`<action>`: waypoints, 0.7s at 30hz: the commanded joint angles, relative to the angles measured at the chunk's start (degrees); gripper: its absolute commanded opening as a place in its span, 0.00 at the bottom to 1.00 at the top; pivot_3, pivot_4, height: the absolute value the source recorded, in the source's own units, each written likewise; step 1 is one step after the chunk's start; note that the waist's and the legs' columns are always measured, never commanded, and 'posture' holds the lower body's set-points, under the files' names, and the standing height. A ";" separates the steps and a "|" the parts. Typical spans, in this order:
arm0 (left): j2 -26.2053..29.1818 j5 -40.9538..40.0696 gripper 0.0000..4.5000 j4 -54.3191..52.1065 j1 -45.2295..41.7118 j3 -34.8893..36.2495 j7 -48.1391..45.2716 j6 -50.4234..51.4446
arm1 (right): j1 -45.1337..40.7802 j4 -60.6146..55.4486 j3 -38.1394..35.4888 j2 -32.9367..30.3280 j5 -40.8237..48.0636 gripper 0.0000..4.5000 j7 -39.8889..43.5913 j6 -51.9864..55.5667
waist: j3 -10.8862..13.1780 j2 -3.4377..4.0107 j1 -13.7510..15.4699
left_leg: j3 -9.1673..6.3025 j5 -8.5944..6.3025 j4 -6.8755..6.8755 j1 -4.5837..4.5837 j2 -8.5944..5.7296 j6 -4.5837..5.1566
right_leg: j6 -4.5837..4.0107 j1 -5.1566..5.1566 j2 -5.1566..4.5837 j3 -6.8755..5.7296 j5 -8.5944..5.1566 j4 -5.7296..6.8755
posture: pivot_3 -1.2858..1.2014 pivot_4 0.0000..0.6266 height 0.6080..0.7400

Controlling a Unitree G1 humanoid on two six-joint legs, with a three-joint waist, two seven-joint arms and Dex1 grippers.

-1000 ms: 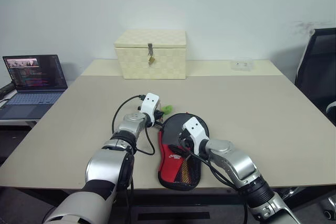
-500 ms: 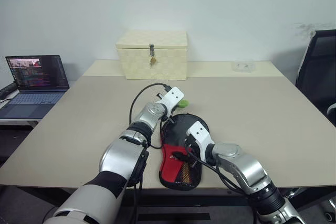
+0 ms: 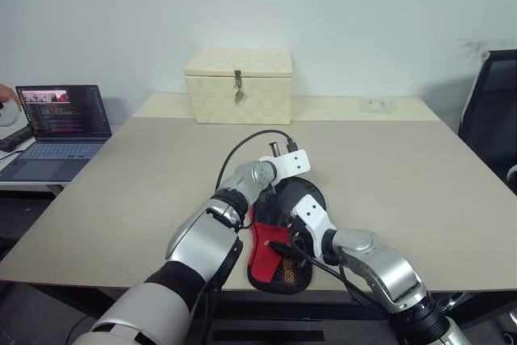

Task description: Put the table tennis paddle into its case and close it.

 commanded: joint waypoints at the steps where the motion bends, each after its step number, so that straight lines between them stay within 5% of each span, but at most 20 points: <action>1: -1.72 3.15 0.01 -1.54 -3.79 -3.06 3.01 -4.34 | 3.98 4.12 3.93 -0.97 -0.33 1.00 0.63 5.52 | -0.01 0.00 0.02 | 0.00 0.00 0.00 0.00 0.00 0.00 | 0.00 0.01 0.00 0.00 0.00 0.00 | 0.52 0.24 1.00; 11: -4.51 10.46 0.01 -1.49 -5.51 -10.88 7.22 -12.40 | 4.78 4.06 4.41 -0.72 -0.41 1.00 0.24 5.35 | -0.02 0.00 0.09 | -0.15 -0.01 -0.01 0.18 -0.01 0.01 | 0.24 0.40 -0.02 -0.19 -0.14 -0.27 | 0.52 0.24 1.00; 21: -7.58 10.34 0.01 -1.76 -6.69 -11.53 6.97 -17.72 | 4.61 4.58 4.38 -0.62 -0.74 1.00 0.33 4.87 | -0.04 0.02 0.09 | -0.22 -0.02 -0.22 0.42 0.00 0.02 | 0.33 0.76 -0.04 -0.27 -0.11 -0.73 | 0.52 0.24 1.00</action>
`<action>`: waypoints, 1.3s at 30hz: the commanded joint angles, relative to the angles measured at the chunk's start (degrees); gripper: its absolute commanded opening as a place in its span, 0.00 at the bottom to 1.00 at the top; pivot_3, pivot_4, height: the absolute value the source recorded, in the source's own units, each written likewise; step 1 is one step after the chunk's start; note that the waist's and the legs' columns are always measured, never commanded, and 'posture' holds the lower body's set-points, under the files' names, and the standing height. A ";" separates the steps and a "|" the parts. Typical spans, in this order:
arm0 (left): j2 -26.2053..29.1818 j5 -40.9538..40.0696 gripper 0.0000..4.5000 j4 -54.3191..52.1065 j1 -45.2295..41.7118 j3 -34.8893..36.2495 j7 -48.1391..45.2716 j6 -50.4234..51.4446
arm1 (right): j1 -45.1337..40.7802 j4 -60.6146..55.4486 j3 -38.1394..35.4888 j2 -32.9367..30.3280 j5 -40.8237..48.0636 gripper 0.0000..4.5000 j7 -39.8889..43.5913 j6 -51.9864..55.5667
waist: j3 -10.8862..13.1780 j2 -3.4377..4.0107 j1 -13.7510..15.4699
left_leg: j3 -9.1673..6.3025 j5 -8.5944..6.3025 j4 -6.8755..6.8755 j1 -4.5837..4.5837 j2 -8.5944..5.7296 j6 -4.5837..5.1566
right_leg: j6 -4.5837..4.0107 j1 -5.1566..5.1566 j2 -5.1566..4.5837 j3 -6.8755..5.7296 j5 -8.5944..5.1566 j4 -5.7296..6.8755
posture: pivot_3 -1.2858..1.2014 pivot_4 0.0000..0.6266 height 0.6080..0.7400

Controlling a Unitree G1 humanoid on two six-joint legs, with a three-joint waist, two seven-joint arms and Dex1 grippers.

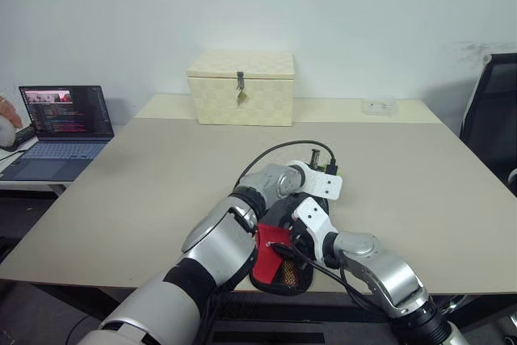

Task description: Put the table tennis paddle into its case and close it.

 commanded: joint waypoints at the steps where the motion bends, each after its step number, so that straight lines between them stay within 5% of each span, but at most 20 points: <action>1: -2.38 -1.24 0.01 -2.73 -3.88 0.75 1.05 -3.63 | 3.53 5.18 4.30 -0.75 -0.36 1.00 1.10 4.82 | 0.00 0.00 0.00 | 0.00 0.00 0.00 0.00 0.00 0.00 | 0.00 0.00 0.00 0.00 0.00 0.00 | 0.52 0.24 1.00; 11: -3.42 -5.11 0.01 -2.70 -1.81 3.72 -6.70 -4.67 | 2.66 6.20 3.87 -0.73 -0.70 1.00 1.44 4.37 | -0.04 0.04 -0.01 | 0.01 0.00 0.00 0.01 0.00 0.00 | 0.00 0.02 0.00 0.00 0.00 -0.01 | 0.52 0.24 1.00; 23: 1.52 -12.15 0.91 -3.38 0.18 10.23 -14.72 -2.78 | -0.79 9.54 2.86 0.25 -0.76 1.00 2.02 3.47 | -0.15 0.06 -0.40 | 0.18 -0.01 -0.09 0.55 0.06 0.01 | 0.02 0.46 0.06 0.15 -0.01 -0.06 | 0.52 0.24 1.00; 31: 9.42 -22.68 0.91 -5.65 2.20 20.66 -18.20 -1.39 | -5.12 11.93 -0.50 2.08 0.31 1.00 3.34 1.16 | -0.16 0.06 -0.96 | 0.18 0.00 -0.03 0.77 0.14 0.01 | 0.05 0.63 0.11 0.21 0.01 -0.02 | 0.52 0.24 1.00; 39: 14.74 -39.57 0.91 -11.34 10.88 33.10 -38.83 3.75 | -5.40 3.10 -4.89 -4.14 2.28 1.00 6.77 1.52 | -0.14 0.06 -0.65 | 0.11 0.00 -0.04 0.46 0.08 0.01 | -0.18 0.36 0.03 0.20 0.16 -0.05 | 0.52 0.24 1.00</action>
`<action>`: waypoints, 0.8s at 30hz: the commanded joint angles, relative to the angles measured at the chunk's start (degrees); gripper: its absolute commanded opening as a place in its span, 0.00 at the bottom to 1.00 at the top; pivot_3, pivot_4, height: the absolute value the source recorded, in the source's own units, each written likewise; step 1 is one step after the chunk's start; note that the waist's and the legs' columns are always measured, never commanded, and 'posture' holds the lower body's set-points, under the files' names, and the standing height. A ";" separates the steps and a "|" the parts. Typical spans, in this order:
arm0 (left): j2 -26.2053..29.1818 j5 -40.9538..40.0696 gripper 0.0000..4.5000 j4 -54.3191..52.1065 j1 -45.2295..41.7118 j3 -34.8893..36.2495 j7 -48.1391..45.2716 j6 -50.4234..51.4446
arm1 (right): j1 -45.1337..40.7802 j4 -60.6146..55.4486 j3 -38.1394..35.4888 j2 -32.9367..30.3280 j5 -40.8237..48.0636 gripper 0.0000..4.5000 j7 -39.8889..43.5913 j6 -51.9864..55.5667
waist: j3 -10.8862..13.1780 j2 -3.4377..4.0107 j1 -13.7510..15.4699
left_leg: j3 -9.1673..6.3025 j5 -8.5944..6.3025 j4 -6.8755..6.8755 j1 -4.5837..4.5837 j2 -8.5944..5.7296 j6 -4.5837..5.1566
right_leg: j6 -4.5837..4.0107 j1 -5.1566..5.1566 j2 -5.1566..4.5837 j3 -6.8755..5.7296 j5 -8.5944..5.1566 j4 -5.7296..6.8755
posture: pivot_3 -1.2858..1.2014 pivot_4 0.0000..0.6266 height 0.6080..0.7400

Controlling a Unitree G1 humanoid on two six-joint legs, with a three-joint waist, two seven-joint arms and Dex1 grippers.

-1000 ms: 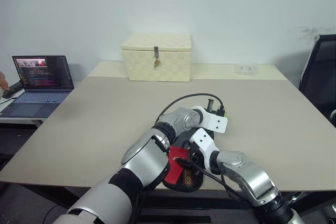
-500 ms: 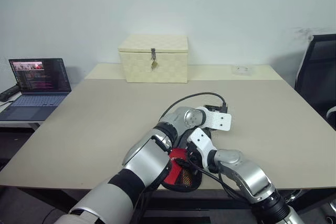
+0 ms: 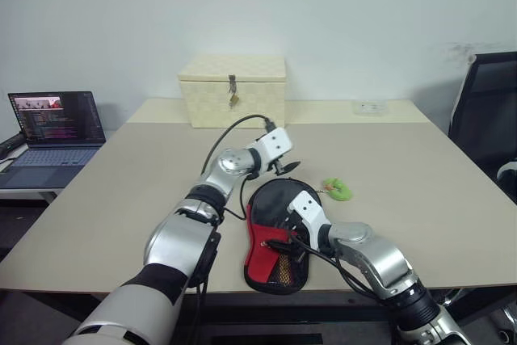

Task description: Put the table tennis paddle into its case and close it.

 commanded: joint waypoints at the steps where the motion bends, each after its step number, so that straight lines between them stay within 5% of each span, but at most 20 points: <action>1: 1.57 -10.57 0.91 -7.28 4.88 5.19 -17.41 5.72 | 1.25 -4.95 -3.63 -5.18 2.26 1.00 3.53 0.93 | 0.01 0.00 0.39 | -0.01 -0.01 0.00 -0.03 -0.02 0.01 | -0.02 0.00 -0.01 -0.03 0.01 -0.02 | 0.52 0.24 1.00; 4: 3.93 -15.40 0.91 -16.31 11.73 4.90 -30.95 12.02 | 2.02 -9.52 -7.12 -10.59 5.71 1.00 7.85 1.05 | 0.04 0.03 0.49 | -0.01 -0.03 -0.02 -0.24 -0.01 0.04 | -0.05 -0.22 -0.02 -0.01 0.02 -0.05 | 0.52 0.24 1.00; 10: 6.36 -14.72 0.91 -25.59 17.97 0.81 -36.33 14.28 | 3.03 -16.23 -16.48 -17.55 16.09 1.00 13.65 7.42 | 0.12 0.03 0.61 | -0.28 -0.03 0.02 -0.62 0.02 0.04 | -0.09 -0.52 0.00 -0.06 0.02 -0.05 | 0.52 0.24 1.00; 24: 4.92 -8.81 0.91 -17.53 16.53 -8.13 -37.37 3.02 | 8.54 -19.11 -17.83 -18.47 17.06 1.00 6.77 7.78 | 0.12 0.02 0.61 | -0.18 -0.04 0.04 -0.50 0.01 0.06 | -0.08 -0.45 0.02 -0.01 0.02 -0.03 | 0.52 0.24 1.00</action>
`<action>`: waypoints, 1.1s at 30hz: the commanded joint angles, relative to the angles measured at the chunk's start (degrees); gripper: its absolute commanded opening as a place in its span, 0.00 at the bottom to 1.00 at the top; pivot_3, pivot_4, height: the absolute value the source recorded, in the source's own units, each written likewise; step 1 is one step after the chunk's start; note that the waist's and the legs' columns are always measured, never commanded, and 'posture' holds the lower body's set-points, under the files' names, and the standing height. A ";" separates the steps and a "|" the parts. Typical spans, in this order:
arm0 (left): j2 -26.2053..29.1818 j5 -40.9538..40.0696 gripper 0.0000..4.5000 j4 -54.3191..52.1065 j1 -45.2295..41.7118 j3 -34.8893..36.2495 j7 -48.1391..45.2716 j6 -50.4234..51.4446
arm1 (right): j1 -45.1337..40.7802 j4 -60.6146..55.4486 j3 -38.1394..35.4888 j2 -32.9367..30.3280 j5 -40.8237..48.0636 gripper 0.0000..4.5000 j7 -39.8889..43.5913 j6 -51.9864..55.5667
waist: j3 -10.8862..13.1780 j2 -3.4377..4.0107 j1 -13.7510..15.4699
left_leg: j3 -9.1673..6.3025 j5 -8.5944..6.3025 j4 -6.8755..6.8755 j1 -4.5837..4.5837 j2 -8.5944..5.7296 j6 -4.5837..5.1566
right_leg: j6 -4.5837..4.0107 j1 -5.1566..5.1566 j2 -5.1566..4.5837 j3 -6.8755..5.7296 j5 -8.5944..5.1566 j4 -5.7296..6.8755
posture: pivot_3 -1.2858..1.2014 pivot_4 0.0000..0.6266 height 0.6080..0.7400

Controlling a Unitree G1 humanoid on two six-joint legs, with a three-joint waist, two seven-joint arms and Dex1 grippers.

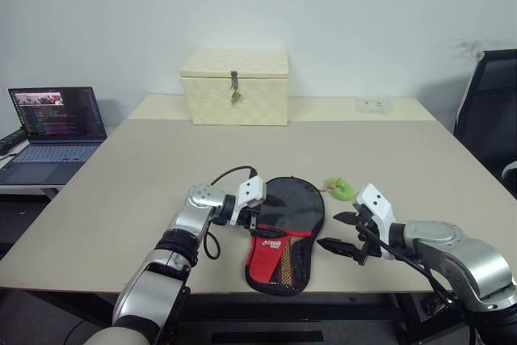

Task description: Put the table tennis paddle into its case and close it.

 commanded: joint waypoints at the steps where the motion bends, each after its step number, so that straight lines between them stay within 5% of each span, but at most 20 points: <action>1: -0.08 2.87 0.91 3.85 -2.16 -2.05 0.31 -5.39 | -1.13 -0.77 -2.18 -0.72 0.55 1.00 -1.07 -0.66 | 0.00 0.00 0.10 | 0.02 0.00 0.00 0.00 -0.01 0.00 | 0.00 0.00 0.00 0.00 0.00 -0.01 | 0.52 0.24 1.00; 12: -0.52 5.38 0.91 9.12 -2.03 -4.00 0.15 -9.42 | -7.82 12.40 0.76 -1.41 -6.35 1.00 -3.32 -9.85 | -0.05 0.02 0.09 | 0.15 0.00 0.00 0.10 -0.01 0.01 | 0.01 0.13 -0.01 0.01 0.00 -0.01 | 0.52 0.24 1.00; 19: -0.63 5.30 0.91 8.79 -1.76 -4.11 -0.51 -8.70 | -16.27 35.18 8.43 -0.26 -18.32 1.00 -2.63 -26.83 | -0.07 0.05 0.02 | 0.35 -0.01 -0.02 0.27 -0.01 0.02 | 0.02 0.21 0.01 0.10 0.00 -0.01 | 0.52 0.24 1.00; 30: -0.38 4.71 0.91 6.18 -0.30 -4.07 -1.20 -7.46 | -28.49 63.69 9.33 7.01 -25.54 1.00 -3.09 -39.56 | -0.08 0.06 -0.03 | 0.39 -0.03 -0.05 0.35 0.02 0.05 | 0.00 0.23 0.01 0.18 0.00 0.00 | 0.52 0.24 1.00; 33: -0.31 4.70 0.93 5.60 0.03 -4.22 -1.17 -7.21 | -30.17 67.72 9.35 8.21 -26.81 0.87 -3.23 -40.38 | -0.08 0.07 -0.15 | 0.37 -0.03 -0.08 0.49 0.03 0.06 | 0.00 0.30 0.01 0.30 0.01 0.03 | 0.52 0.24 1.00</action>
